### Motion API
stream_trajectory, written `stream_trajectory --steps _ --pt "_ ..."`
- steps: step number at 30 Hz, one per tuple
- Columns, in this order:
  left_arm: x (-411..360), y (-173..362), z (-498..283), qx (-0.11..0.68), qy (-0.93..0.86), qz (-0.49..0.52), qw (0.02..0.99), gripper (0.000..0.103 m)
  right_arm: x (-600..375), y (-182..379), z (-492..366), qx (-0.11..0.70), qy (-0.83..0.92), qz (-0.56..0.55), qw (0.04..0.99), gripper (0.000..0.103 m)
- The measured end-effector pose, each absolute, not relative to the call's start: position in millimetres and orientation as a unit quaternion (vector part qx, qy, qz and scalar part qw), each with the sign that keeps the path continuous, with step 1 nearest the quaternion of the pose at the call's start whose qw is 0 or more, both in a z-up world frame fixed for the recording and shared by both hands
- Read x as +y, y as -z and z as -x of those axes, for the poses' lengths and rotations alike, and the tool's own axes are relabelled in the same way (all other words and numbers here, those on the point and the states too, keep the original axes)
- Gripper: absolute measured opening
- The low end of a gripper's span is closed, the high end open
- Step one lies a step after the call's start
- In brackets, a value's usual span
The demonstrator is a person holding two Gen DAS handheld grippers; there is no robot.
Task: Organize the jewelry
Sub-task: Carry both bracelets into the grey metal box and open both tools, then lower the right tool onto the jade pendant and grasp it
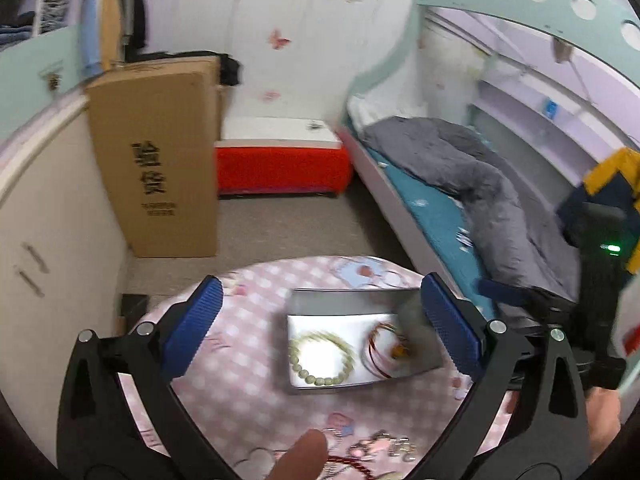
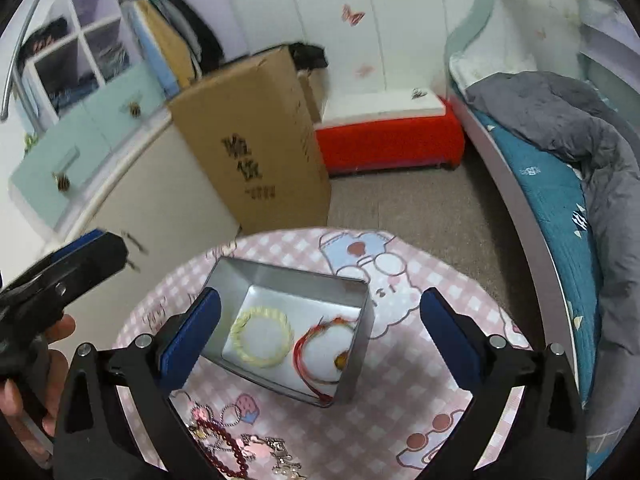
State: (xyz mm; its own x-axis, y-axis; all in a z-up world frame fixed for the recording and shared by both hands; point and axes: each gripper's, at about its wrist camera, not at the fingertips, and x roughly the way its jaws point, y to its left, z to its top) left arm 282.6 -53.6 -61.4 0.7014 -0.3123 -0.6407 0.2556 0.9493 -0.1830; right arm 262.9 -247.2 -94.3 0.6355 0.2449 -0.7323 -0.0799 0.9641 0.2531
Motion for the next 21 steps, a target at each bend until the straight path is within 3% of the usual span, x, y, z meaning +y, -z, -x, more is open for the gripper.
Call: stream_trajectory --steps 21 --pt "14 29 -148 0.237 0.052 0.024 0.97 0.097 -261 16 -136 0.278 -0.044 -0.104 0.954 0.096"
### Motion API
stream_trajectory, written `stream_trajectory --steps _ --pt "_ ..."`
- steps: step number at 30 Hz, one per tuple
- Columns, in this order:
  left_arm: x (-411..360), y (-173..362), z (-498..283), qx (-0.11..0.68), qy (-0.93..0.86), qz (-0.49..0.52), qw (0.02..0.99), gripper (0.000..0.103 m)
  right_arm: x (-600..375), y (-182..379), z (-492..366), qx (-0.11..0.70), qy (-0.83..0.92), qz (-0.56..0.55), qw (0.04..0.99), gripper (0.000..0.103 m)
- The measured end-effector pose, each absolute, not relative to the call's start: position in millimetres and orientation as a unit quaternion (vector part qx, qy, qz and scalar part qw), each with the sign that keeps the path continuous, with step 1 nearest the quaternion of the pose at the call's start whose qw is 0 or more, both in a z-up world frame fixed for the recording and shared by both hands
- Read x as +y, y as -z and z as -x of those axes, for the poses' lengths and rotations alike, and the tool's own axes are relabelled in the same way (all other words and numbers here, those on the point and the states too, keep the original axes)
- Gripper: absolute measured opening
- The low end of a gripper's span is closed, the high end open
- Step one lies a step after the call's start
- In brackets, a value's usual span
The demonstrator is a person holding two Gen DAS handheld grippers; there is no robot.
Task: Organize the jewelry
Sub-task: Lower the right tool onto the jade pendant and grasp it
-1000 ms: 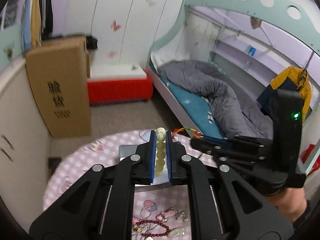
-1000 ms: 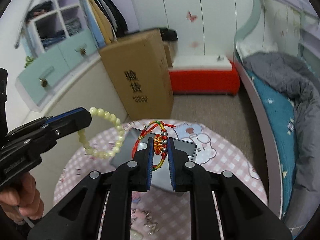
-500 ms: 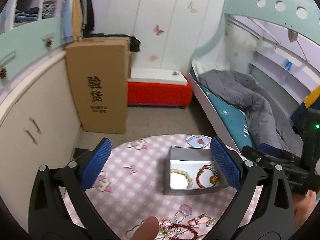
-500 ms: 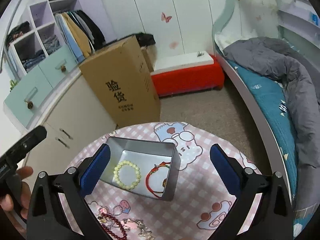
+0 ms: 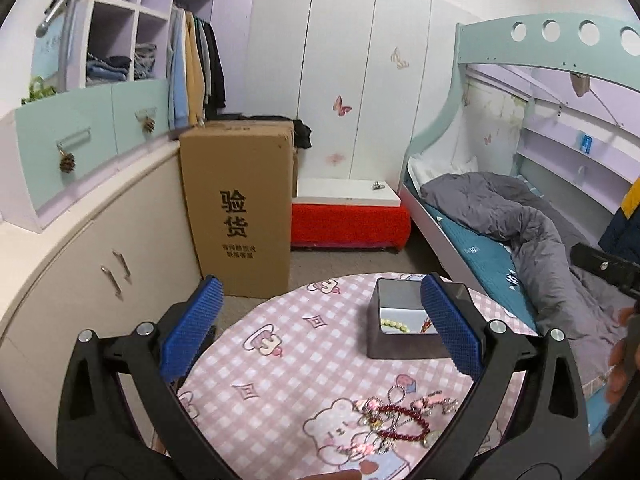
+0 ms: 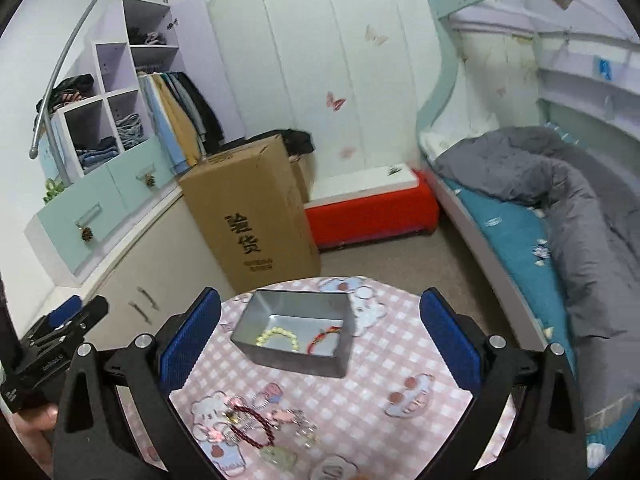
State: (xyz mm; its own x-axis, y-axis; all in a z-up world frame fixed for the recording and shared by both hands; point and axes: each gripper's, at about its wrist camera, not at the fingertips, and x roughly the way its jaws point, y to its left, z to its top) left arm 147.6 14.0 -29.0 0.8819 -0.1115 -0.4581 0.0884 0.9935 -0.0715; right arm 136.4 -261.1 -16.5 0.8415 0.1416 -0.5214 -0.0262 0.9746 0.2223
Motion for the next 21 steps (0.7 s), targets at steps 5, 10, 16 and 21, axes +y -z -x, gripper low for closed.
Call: stream_trajectory --steps 5,10,16,21 --pt "18 33 -122 0.221 0.06 0.017 0.973 0.097 -256 19 -108 0.271 -0.04 -0.084 0.958 0.096" --pt "15 59 -104 0.239 0.074 0.0 0.968 0.097 -242 40 -86 0.282 -0.048 -0.061 0.956 0.096" --pt "12 104 -94 0.295 0.083 -0.009 0.952 0.097 -230 72 -72 0.322 -0.074 -0.058 0.942 0.096" --pt "10 141 -93 0.331 0.083 -0.033 0.939 0.097 -224 90 -67 0.345 -0.082 -0.054 0.933 0.096"
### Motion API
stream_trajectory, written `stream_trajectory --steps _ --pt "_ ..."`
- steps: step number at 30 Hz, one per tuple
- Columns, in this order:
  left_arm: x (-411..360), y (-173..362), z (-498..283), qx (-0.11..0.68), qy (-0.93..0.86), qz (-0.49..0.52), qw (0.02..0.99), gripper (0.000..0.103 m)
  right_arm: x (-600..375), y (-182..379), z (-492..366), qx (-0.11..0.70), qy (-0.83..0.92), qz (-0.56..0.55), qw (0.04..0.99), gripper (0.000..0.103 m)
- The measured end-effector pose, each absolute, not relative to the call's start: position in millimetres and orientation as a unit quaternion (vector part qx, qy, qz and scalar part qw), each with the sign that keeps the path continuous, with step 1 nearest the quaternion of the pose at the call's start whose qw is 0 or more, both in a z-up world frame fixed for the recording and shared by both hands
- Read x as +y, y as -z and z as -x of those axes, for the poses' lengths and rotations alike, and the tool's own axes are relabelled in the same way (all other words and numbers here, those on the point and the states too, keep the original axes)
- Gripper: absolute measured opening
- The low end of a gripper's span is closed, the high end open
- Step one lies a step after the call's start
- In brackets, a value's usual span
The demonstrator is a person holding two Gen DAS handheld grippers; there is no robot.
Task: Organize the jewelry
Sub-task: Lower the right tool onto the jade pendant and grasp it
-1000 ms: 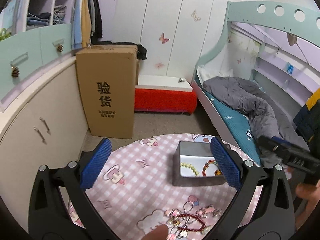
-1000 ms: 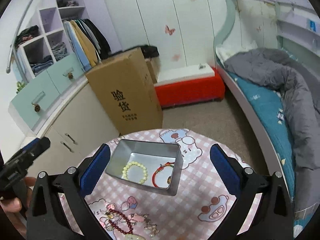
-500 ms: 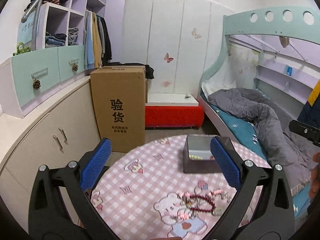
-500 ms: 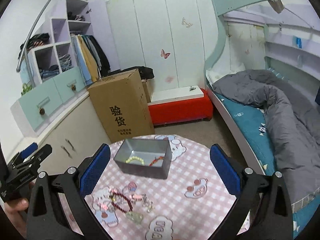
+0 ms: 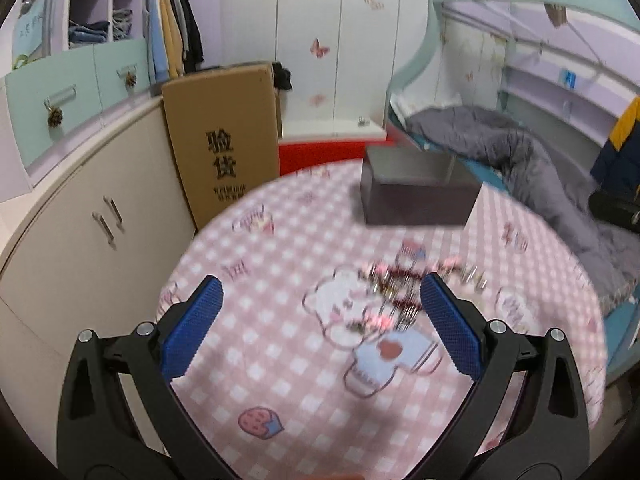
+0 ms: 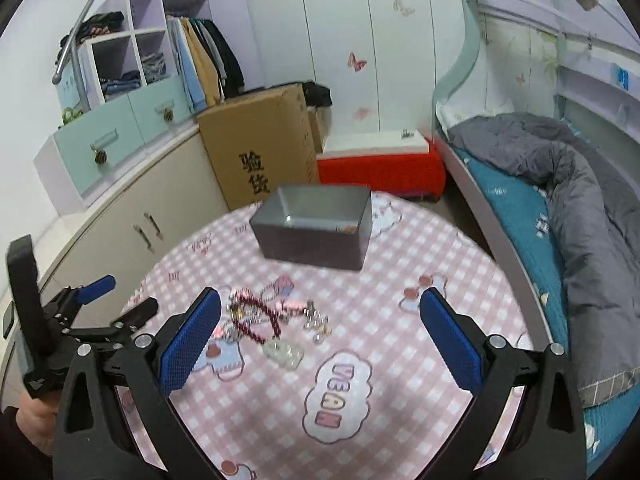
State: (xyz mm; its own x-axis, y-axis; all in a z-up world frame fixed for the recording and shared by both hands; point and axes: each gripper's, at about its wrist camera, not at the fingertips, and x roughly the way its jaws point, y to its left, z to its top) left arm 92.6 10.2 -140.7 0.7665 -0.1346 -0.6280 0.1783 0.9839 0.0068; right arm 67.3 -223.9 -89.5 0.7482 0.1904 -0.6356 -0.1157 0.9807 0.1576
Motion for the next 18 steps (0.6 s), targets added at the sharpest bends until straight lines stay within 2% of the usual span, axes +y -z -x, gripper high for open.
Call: stream_trajectory --steps 6,15,18 --pt "8 178 -106 0.379 0.093 -0.05 0.919 0.097 -213 119 -71 0.389 -0.086 -0.042 0.916 0.096" --pt "0 200 -128 0.408 0.109 -0.072 0.903 0.096 -204 144 -79 0.423 -0.101 -0.038 0.9 0.096" --pt "-2 203 -134 0.416 0.127 -0.066 0.898 0.084 -204 150 -81 0.433 -0.102 -0.038 0.895 0.096"
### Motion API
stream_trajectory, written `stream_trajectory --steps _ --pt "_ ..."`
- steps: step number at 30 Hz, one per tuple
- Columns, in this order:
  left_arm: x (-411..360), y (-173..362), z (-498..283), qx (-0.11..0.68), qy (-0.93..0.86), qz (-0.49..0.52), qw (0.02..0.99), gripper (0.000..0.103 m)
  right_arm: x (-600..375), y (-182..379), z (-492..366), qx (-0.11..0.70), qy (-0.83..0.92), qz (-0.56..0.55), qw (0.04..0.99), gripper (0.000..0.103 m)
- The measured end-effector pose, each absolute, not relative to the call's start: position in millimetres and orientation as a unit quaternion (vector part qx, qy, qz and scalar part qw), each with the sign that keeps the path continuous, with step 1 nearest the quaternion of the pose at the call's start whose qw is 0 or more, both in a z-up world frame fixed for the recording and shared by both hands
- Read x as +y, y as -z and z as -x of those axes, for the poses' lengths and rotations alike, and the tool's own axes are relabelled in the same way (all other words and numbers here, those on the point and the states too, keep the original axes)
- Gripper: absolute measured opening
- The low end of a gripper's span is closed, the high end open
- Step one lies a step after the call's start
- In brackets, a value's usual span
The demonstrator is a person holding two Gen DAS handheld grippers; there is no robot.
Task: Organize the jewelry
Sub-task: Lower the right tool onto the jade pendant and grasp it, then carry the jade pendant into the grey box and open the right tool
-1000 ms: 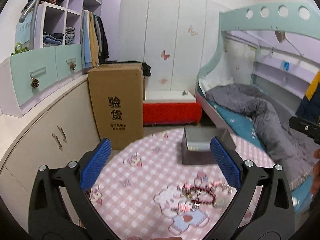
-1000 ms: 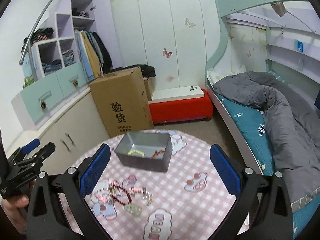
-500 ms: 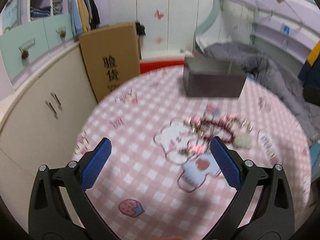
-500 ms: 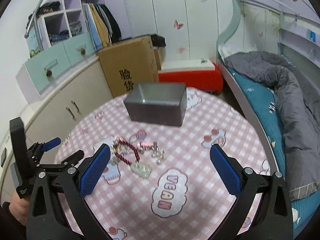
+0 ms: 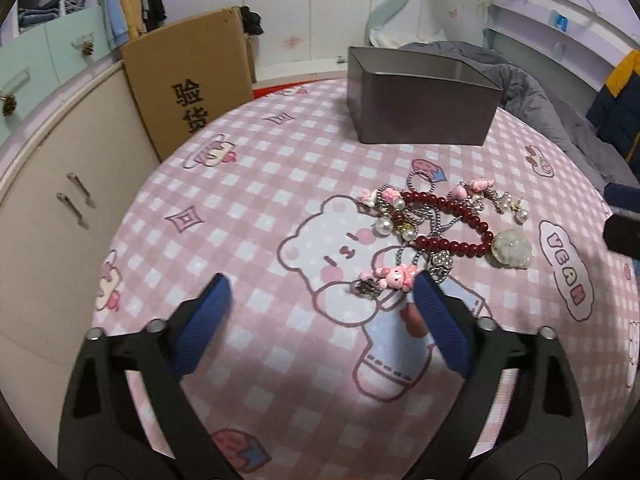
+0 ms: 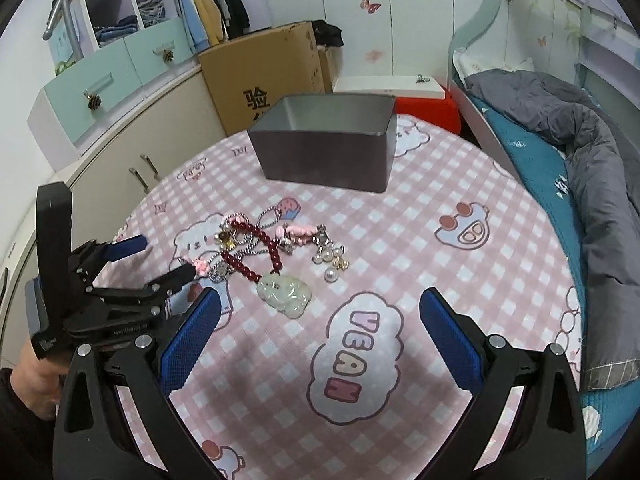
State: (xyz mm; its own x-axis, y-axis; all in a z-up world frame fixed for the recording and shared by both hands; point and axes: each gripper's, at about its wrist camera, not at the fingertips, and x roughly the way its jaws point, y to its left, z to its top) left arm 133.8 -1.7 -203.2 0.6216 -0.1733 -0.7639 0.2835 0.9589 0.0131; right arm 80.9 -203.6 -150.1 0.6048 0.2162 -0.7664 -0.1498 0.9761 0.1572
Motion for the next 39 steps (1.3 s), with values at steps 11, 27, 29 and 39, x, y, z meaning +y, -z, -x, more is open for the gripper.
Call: stream_trajectory --steps 11,27,29,39 --pt "-8 206 -137 0.434 0.209 -0.026 0.876 0.014 -190 182 -99 0.462 -0.131 -0.025 0.877 0.088" --pt "-20 208 -138 0.435 0.208 -0.035 0.875 0.021 -158 201 -112 0.44 -0.159 0.061 0.882 0.037" --pt "-15 207 -141 0.441 0.211 -0.013 0.872 0.015 -162 199 -110 0.44 -0.165 0.038 0.882 0.036" --pt "-1 173 -127 0.412 0.214 0.012 0.886 0.015 -183 167 -98 0.424 -0.18 -0.034 0.887 0.036"
